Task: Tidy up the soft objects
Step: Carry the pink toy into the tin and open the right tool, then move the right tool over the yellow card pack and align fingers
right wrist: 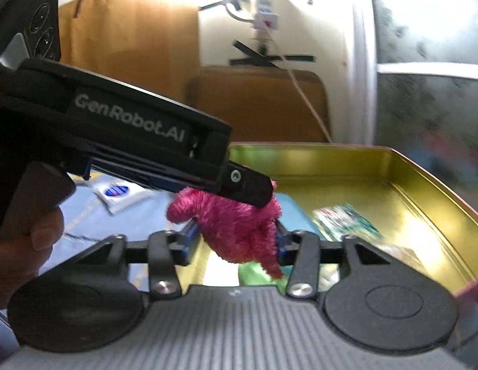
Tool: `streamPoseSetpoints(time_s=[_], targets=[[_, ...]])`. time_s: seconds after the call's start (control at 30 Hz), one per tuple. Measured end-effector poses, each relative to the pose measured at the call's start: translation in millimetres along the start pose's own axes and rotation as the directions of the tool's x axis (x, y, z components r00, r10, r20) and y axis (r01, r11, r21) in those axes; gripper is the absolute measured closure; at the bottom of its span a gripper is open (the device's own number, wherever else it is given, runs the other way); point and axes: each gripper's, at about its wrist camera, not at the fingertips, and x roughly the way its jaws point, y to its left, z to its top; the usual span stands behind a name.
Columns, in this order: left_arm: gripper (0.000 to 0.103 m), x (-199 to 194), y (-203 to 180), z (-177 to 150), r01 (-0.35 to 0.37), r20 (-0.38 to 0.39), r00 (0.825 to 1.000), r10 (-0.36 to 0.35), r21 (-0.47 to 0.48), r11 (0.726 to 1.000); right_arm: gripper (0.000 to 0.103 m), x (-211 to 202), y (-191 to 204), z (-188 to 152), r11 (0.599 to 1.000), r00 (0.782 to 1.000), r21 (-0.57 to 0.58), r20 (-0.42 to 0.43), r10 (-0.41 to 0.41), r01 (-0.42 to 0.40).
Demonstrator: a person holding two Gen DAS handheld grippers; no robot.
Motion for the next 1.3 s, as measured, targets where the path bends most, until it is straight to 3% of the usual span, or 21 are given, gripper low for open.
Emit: streamPoseSetpoints(time_s=[0.07, 0.2, 0.3, 0.37, 0.5, 0.57, 0.67, 0.73, 0.83, 0.9, 1.0, 1.07, 1.13, 1.2, 1.23, 1.3], targets=[[0.023, -9, 5, -1, -0.008, 0.021, 1.000, 0.008, -0.011, 1.000, 0.027, -3, -5, -1, 1.000, 0.999, 0.011, 0.023, -0.023, 0.023], [0.022, -36, 33, -2, -0.061, 0.081, 0.994, 0.067, -0.071, 0.996, 0.027, -11, -8, 2, 0.999, 0.999, 0.040, 0.050, -0.022, 0.020], [0.015, -61, 70, -15, -0.166, 0.105, 0.978, 0.181, -0.138, 0.976, 0.027, -10, 5, 8, 0.999, 0.997, 0.039, 0.076, 0.017, -0.020], [0.015, -76, 100, -29, -0.263, 0.098, 0.954, 0.283, -0.180, 0.948, 0.027, -6, 23, 13, 0.998, 0.995, 0.008, 0.079, 0.061, -0.062], [0.015, -106, 166, -58, -0.489, 0.030, 0.857, 0.514, -0.263, 0.832, 0.027, 12, 67, 19, 0.980, 0.980, -0.063, 0.046, 0.191, -0.188], [0.015, -125, 198, -73, -0.581, 0.003, 0.794, 0.608, -0.294, 0.759, 0.027, 31, 91, 22, 0.961, 0.964, -0.084, -0.001, 0.266, -0.265], [0.015, -151, 234, -90, -0.655, -0.018, 0.720, 0.694, -0.350, 0.670, 0.027, 62, 127, 25, 0.931, 0.936, -0.108, -0.075, 0.344, -0.350], [0.016, -167, 252, -99, -0.664, -0.008, 0.690, 0.724, -0.405, 0.628, 0.027, 84, 150, 30, 0.915, 0.921, -0.109, -0.099, 0.378, -0.387], [0.016, -187, 266, -107, -0.604, 0.030, 0.690, 0.723, -0.528, 0.597, 0.027, 131, 181, 49, 0.904, 0.902, -0.056, -0.124, 0.415, -0.423], [0.015, -193, 266, -108, -0.596, 0.052, 0.670, 0.740, -0.557, 0.579, 0.027, 165, 203, 62, 0.906, 0.898, -0.004, -0.132, 0.419, -0.423], [0.015, -196, 260, -109, -0.588, 0.076, 0.670, 0.739, -0.553, 0.590, 0.025, 215, 239, 74, 0.900, 0.891, -0.059, -0.188, 0.414, -0.431], [0.014, -196, 259, -108, -0.591, 0.083, 0.670, 0.738, -0.542, 0.597, 0.014, 243, 259, 79, 0.883, 0.878, -0.136, -0.249, 0.409, -0.450], [0.013, -193, 259, -107, -0.592, 0.086, 0.671, 0.737, -0.536, 0.602, 0.011, 269, 275, 84, 0.855, 0.863, -0.212, -0.308, 0.402, -0.474], [0.012, -191, 256, -107, -0.587, 0.089, 0.676, 0.732, -0.535, 0.607, 0.008, 285, 288, 85, 0.802, 0.834, -0.292, -0.376, 0.404, -0.520], [0.012, -191, 256, -107, -0.586, 0.089, 0.677, 0.730, -0.535, 0.609, 0.008, 291, 293, 84, 0.786, 0.832, -0.329, -0.397, 0.388, -0.523], [0.012, -191, 257, -108, -0.583, 0.089, 0.679, 0.728, -0.538, 0.609, 0.010, 302, 295, 85, 0.778, 0.821, -0.325, -0.413, 0.395, -0.538]])
